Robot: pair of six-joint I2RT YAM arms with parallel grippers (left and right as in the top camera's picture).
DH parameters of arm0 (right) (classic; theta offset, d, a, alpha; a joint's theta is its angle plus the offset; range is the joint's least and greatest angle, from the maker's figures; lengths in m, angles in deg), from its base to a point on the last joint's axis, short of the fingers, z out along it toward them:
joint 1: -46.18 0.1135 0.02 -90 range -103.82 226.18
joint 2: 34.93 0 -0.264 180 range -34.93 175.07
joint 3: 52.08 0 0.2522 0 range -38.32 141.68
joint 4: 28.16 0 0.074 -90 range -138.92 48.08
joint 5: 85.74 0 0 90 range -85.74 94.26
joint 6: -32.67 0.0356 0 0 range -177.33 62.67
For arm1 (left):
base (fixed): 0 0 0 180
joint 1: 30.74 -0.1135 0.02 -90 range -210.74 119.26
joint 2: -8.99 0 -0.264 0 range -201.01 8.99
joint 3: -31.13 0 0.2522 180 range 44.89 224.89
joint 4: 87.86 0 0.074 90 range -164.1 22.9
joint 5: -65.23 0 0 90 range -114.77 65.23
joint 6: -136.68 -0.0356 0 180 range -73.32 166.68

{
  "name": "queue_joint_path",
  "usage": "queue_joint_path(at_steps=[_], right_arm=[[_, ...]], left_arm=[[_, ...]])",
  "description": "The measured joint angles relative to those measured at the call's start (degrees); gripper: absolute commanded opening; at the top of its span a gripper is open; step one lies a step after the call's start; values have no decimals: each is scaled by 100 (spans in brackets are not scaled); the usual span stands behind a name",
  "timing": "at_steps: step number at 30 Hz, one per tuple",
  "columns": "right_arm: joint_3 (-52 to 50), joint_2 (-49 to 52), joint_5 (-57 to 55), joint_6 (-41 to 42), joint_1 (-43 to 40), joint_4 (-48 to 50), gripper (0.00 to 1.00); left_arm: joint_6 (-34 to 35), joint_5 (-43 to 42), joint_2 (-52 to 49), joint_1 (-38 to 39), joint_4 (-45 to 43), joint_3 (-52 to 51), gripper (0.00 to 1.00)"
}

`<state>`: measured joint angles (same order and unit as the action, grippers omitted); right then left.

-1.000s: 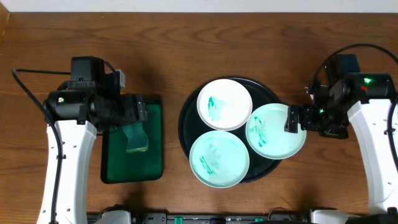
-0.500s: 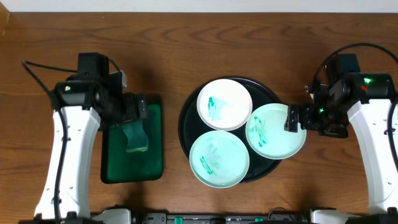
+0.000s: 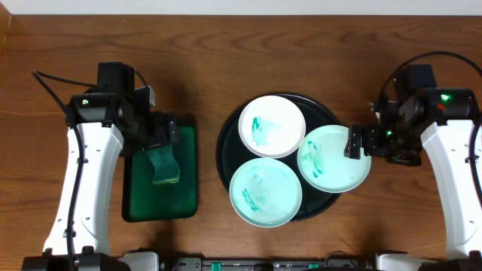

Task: Clean dirty plates on tray and stack at the side
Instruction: 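Close the left gripper on the green sponge in the tray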

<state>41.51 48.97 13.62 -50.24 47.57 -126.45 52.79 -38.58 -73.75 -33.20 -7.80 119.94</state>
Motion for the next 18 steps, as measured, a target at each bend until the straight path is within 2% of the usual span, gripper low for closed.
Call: queue_joint_path(at_steps=[7, 9, 10, 18], right_arm=[[0, 0, 0, 0, 0, -7, 99], [0, 0, 0, 0, 0, -9, 99], [0, 0, 0, -4, 0, -7, 99], [0, 0, 81, -125, 0, -96, 99]], left_arm=[[-17, 221, -15, 0, 28, -37, 76], [15, 315, -74, 0, 15, -118, 59], [20, 350, -142, 0, -9, -168, 54], [4, 498, -1126, 0, -765, -437, 55]])
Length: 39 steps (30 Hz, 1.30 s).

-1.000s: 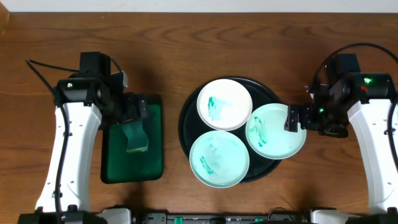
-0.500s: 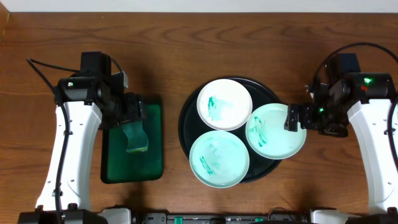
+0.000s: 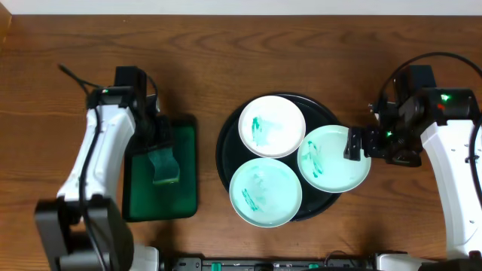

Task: Clean dirty plates on tray and stack at the side
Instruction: 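Close the left gripper on the green sponge in the tray, then lift the sponge up out of the green tray with the left gripper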

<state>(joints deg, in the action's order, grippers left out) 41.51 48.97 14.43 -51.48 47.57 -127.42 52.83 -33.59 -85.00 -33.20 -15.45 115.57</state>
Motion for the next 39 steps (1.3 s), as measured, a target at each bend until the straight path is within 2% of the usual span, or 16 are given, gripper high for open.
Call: queue_joint_path(at_steps=[8, 14, 22, 29, 39], right_arm=[[-90, 0, 76, -55, 2, 103, 99], [-782, 2, 125, -72, 39, 619, 99], [-1294, 4, 251, -72, 153, 879, 99], [-1294, 4, 313, -72, 153, 885, 99], [-1294, 4, 332, -72, 256, 861, 99]], left_arm=[[223, 601, -365, 0, -31, -7, 55], [474, 896, -363, 42, -118, -343, 56], [437, 590, -365, 181, -791, -981, 57], [433, 358, -365, 184, -975, -990, 57], [529, 474, -474, 184, -1163, -992, 57]])
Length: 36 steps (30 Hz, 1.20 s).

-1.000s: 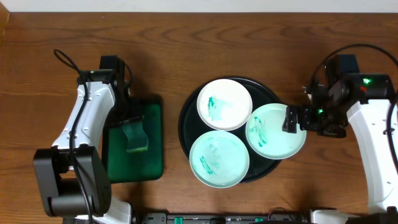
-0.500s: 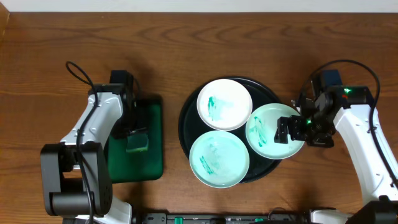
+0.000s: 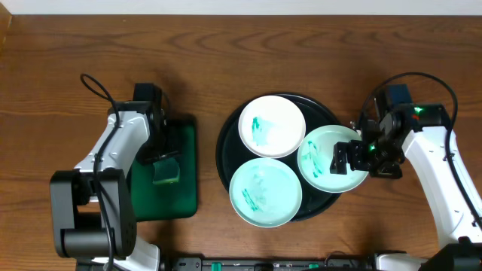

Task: Clean dirty plates on tray and stack at the side
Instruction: 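Lift the sponge up out of the green tray with the left gripper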

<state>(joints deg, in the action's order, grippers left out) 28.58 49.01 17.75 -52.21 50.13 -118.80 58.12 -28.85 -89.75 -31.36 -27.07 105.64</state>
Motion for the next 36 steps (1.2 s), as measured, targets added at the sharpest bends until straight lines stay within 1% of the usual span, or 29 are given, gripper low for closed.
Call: queue_joint_path(at_steps=[9, 15, 19, 23, 25, 26, 29, 36], right_arm=[[0, 0, 2, 0, 107, 0, 99], [0, 0, 2, 2, 153, 0, 99], [0, 0, 4, 2, 153, 0, 99], [0, 0, 9, 0, 153, 0, 99], [0, 0, 17, 2, 153, 0, 99], [0, 0, 20, 2, 153, 2, 99], [0, 0, 22, 2, 153, 0, 99], [0, 0, 22, 2, 153, 2, 99]], left_arm=[[254, 299, -28, -2, -11, 0, 55], [332, 341, -59, -2, -37, 0, 54], [341, 339, -214, -2, -94, 0, 52], [382, 315, -315, -2, -114, 0, 43], [389, 306, -317, -2, -125, 0, 32], [365, 299, -317, 0, -129, 0, 24], [413, 297, -317, -2, -149, -7, 8], [378, 297, -317, -2, -166, -13, 7]])
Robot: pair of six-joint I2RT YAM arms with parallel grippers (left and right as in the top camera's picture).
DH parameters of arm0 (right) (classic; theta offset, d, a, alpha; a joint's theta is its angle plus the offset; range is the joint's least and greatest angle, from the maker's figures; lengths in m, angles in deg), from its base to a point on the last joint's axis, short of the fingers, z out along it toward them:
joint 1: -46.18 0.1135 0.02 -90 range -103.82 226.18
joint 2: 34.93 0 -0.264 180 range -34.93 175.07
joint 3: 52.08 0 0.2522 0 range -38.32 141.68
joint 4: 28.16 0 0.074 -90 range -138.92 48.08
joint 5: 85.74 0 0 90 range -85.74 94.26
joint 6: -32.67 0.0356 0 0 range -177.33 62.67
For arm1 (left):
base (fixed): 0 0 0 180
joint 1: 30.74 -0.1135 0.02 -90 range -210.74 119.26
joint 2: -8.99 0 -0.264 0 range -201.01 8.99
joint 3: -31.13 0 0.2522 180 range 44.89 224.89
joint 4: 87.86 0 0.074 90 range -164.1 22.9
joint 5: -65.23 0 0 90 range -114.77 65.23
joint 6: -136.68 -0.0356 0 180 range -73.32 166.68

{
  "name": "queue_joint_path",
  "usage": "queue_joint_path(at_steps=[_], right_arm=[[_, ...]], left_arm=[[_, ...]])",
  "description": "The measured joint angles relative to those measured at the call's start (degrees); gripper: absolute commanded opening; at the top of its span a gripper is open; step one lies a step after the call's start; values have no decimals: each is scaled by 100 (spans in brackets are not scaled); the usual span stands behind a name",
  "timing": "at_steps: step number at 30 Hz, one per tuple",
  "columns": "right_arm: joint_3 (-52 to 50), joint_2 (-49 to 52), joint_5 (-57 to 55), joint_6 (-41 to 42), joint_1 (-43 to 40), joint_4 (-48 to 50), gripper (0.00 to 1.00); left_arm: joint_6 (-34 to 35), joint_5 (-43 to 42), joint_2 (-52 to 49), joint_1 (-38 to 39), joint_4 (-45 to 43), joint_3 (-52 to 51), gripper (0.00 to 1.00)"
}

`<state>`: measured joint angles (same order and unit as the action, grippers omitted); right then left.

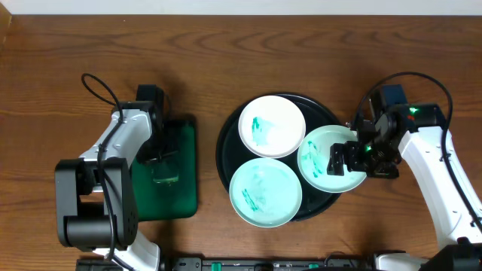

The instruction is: Clean dirty plates on tray and stack at the side

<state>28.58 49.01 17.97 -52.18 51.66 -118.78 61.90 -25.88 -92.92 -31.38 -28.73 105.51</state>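
A black round tray (226,162) carries three plates smeared with green: a white plate (271,126) at the back, a mint plate (265,193) at the front and a mint plate (320,162) on the right. My right gripper (337,159) reaches in over the right plate's outer edge; its fingers overlap the rim, and whether they pinch it is hidden. A green sponge (166,175) lies on a dark green mat (184,188) at the left. My left gripper (160,154) is down on the sponge's far end, its fingers hidden under the wrist.
The brown wooden table (226,53) stretches behind and between both arms. The left arm's cable (98,84) loops up behind it. The right arm's cable (422,79) arcs over its wrist.
Almost nothing has moved. My right gripper sits a touch further in over the right mint plate. The left gripper stays down on the sponge.
At first my left gripper was over the sponge's far end and my right gripper stood just outside the right plate's rim. The left arm then swung in and came down over the mat. The right gripper moved in over the plate's edge. The plates lie where they were.
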Motion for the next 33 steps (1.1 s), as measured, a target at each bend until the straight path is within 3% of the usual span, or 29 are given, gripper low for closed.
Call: queue_joint_path(at_steps=[8, 23, 33], right_arm=[[0, 0, 0, 0, 0, -2, 99], [-2, 0, 4, 0, 0, 48, 99], [-2, 0, 24, 0, 0, 55, 99]], left_arm=[[-2, -2, 173, 2, 367, 7, 7], [-4, 66, 3775, 422, 330, 17, 7], [-26, 330, 4234, 424, -125, 17, 7]])
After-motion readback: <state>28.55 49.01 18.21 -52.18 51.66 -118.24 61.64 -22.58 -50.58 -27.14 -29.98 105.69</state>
